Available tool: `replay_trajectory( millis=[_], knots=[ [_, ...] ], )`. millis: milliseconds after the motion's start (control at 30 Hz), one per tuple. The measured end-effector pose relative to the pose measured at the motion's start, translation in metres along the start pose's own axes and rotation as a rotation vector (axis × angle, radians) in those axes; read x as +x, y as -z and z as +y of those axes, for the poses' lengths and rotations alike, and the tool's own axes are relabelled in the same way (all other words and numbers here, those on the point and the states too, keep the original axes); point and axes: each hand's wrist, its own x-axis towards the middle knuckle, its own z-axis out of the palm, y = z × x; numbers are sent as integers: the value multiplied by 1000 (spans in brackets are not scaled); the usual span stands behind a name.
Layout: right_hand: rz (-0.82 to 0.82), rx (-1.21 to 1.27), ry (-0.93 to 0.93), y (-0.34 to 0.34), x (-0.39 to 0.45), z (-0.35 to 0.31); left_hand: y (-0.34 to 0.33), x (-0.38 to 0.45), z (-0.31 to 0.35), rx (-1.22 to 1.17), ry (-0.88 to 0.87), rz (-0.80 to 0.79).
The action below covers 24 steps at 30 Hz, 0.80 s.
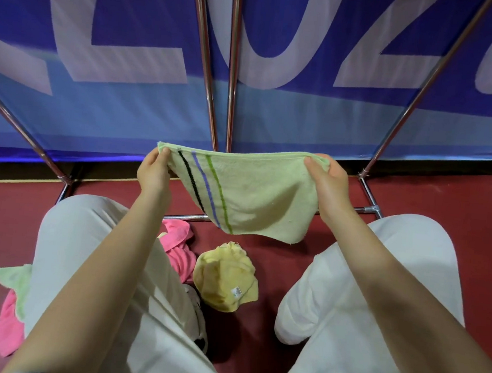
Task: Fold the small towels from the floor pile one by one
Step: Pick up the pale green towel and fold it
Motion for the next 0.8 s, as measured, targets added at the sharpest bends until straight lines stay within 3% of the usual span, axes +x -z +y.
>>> replay_trajectory(
  millis=[200, 400, 533, 667, 800],
  knots=[
    [88, 2, 30, -1, 2, 1, -9, -9, -7, 97, -151, 10],
    [46, -122, 103, -8, -5, 5, -13, -9, -2, 114, -244, 17],
    [102, -118, 101, -5, -3, -1, -9, -9, 0, 230, -318, 60],
    [144, -207, 141, 1, 0, -7, 1, -2, 3, 540, -445, 92],
    [138, -327, 194, 3, 1, -9, 3, -2, 7, 562, -434, 146]
  ],
)
